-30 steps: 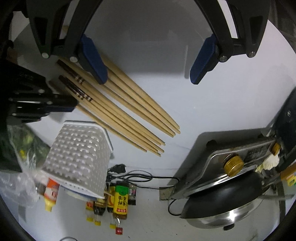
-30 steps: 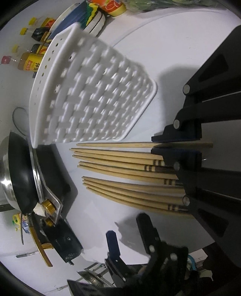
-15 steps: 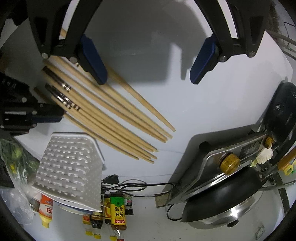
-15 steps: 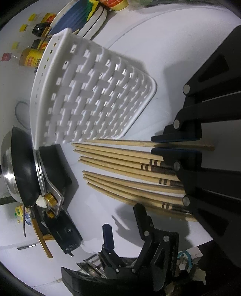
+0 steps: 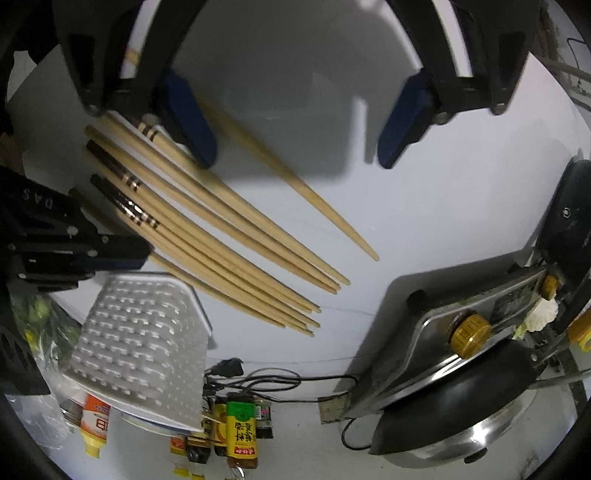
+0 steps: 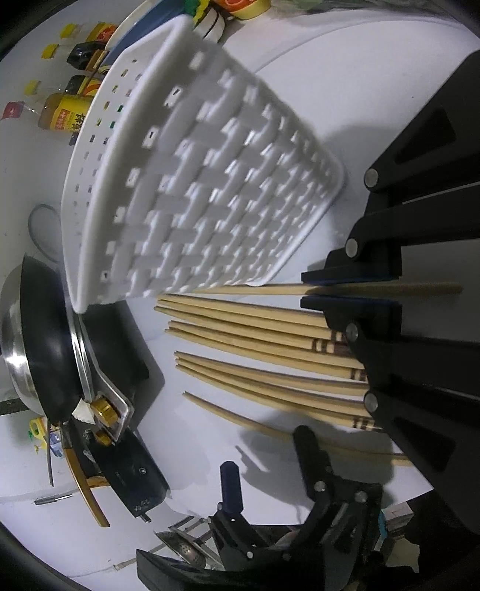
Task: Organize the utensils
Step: 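Lower the right tool onto the chopsticks and pinch one chopstick, then lift the chopstick upright with the right tool toward the white holder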
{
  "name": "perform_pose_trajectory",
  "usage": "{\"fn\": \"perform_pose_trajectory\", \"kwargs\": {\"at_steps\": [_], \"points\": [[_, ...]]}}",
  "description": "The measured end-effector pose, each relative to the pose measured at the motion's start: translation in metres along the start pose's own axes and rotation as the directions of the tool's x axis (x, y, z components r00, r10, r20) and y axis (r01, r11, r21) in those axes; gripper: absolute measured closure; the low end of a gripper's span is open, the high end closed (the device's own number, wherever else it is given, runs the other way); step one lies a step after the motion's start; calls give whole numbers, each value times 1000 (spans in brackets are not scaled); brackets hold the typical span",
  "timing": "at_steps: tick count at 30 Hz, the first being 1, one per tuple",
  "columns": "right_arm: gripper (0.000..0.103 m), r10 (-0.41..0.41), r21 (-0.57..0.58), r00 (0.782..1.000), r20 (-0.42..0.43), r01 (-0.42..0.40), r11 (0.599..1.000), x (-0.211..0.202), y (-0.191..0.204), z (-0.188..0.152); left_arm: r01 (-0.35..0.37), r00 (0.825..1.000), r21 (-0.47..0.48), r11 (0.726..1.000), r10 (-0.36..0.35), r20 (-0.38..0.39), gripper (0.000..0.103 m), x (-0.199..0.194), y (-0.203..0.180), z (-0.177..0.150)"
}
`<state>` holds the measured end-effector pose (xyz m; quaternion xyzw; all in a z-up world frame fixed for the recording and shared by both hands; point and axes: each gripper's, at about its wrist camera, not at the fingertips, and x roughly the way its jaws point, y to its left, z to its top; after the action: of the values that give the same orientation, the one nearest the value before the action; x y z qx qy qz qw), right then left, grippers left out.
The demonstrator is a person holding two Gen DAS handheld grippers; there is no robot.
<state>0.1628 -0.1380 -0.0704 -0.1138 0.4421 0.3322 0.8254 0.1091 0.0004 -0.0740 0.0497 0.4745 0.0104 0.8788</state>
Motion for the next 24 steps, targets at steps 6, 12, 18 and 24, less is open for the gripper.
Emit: {"fn": "perform_pose_trajectory", "kwargs": {"at_steps": [6,12,18,24], "points": [[98,-21,-44,1000,-22,20,999,-8,6,-9,80,997,-8,997,-80,0,58,-5,8,-6],[98,-50,-72,996,-68,45,996,-28,1,-32,117,993,9,993,-117,-12,82,-12,13,-14],[96,-52,-97,994,-91,44,994,-31,0,-34,110,993,-8,994,-110,-36,91,-13,30,-16],[86,-42,-101,997,-59,36,994,-16,4,-8,90,994,-20,996,-91,-52,91,-7,40,-9]]}}
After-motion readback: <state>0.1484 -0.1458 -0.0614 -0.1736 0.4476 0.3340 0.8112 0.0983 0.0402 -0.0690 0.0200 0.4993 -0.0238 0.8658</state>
